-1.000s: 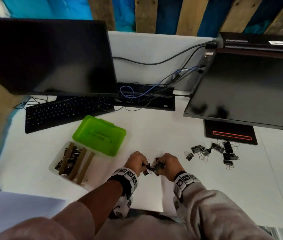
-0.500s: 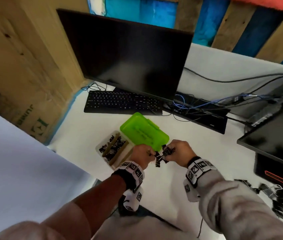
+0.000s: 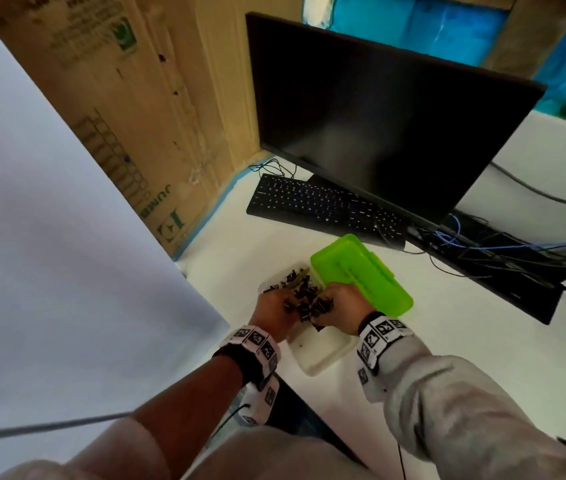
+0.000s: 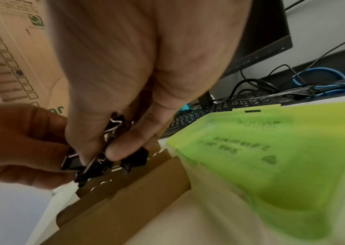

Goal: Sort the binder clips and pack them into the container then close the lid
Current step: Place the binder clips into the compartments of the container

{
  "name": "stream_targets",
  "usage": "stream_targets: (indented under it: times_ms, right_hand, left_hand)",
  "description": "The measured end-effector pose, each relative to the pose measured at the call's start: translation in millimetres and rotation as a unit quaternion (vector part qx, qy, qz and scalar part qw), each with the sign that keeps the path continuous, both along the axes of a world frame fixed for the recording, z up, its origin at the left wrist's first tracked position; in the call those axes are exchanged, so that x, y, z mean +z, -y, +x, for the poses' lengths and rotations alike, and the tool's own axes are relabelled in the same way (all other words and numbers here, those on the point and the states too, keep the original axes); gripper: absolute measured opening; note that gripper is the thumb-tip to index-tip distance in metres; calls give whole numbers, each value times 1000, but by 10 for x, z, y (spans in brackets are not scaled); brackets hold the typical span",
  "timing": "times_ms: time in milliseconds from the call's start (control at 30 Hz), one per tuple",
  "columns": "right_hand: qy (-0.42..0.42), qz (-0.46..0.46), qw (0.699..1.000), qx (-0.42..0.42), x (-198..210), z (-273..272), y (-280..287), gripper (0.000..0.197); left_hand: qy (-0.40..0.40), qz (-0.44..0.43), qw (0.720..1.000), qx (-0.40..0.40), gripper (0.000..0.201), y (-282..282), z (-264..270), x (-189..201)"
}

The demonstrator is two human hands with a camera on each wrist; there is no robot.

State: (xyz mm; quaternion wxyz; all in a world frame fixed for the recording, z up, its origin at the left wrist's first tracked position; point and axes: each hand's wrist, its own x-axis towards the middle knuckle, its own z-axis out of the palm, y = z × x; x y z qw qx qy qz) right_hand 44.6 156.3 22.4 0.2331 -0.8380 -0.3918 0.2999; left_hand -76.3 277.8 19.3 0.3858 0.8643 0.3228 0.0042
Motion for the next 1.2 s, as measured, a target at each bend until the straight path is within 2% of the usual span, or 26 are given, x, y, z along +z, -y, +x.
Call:
stream_targets:
  times_ms: [133,300,433,567,733,833,967,1000,1133,1200]
  right_hand:
    - [-14,-10,1000,-20,6,51,-62,21]
    - [-7,-73,997,14,33,62,-157,22]
    - [4,-121,992,37,46,66,-224,27]
    - [-20,-110,994,1,61,98,-231,27]
    - [-51,-94,994,-20,45,138,-244,35]
    - [-54,-87,994,-28,40,137,-268,33]
    - [-52,-47,994,-82,15,111,-296,22]
    - [-53,-42,994,-89,13,102,-299,22]
    - [-32,-22,991,-128,1,68,-302,33]
    - [-25,-18,990,-139,-16,30,-306,36]
  left_hand:
    - [-23,-27,999,9,24,-29,-57,-42]
    - [-24,-46,999,-10,44,-51,-75,-46]
    - [-25,-38,997,-64,36,-100,-106,-106]
    - [-36,-26,995,-85,33,-151,-121,-131]
    - [-82,-2,990,-111,17,-214,-139,-120]
    - [-74,-10,992,-101,34,-230,-152,-138]
    - [-59,-23,992,-111,77,-224,-138,-157]
    - [-60,-20,991,-117,78,-215,-129,-157]
    - [-59,-13,988,-139,53,-187,-115,-188]
    - [-51,-12,989,-137,54,-176,-129,-210]
